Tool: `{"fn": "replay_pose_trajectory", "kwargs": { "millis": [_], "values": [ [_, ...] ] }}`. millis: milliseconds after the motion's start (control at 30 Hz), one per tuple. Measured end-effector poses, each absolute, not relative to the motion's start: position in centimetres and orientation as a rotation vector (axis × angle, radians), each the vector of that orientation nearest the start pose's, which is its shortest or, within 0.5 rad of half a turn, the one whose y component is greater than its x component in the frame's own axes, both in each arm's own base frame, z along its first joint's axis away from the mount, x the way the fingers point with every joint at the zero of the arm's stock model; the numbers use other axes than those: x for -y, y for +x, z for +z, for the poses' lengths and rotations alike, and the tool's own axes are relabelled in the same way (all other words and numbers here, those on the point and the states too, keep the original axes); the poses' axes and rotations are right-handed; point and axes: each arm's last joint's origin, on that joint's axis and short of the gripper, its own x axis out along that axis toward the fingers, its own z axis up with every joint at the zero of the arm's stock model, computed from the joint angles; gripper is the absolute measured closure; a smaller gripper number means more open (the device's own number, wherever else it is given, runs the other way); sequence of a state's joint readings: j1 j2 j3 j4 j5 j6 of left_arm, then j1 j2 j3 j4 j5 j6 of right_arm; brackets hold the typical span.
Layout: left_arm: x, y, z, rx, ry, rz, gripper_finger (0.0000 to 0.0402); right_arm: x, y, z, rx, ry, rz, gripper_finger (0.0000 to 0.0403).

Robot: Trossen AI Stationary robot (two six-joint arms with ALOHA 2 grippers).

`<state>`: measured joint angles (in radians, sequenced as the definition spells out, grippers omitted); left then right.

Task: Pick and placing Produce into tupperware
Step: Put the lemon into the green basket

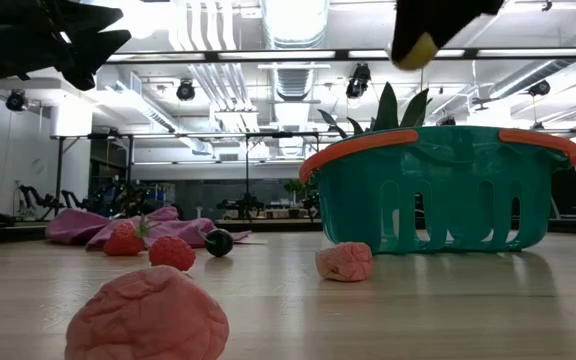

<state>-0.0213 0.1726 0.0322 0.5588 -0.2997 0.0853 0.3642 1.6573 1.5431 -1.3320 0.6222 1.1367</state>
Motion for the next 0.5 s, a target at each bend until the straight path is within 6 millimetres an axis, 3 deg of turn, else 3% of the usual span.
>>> {"fn": "replay_pose_trajectory", "kwargs": {
  "millis": [233,500],
  "values": [
    [-0.6,9.8,21.3,0.402,0.016,0.292,0.0203,-6.0,29.4,28.7,-1.037,0.342,-0.947,0.0209],
    [-0.6,9.8,21.3,0.402,0.017,0.292,0.0203,-4.4,29.0,26.2,-1.148,0.375,-0.981,0.0209]
  ]
}}
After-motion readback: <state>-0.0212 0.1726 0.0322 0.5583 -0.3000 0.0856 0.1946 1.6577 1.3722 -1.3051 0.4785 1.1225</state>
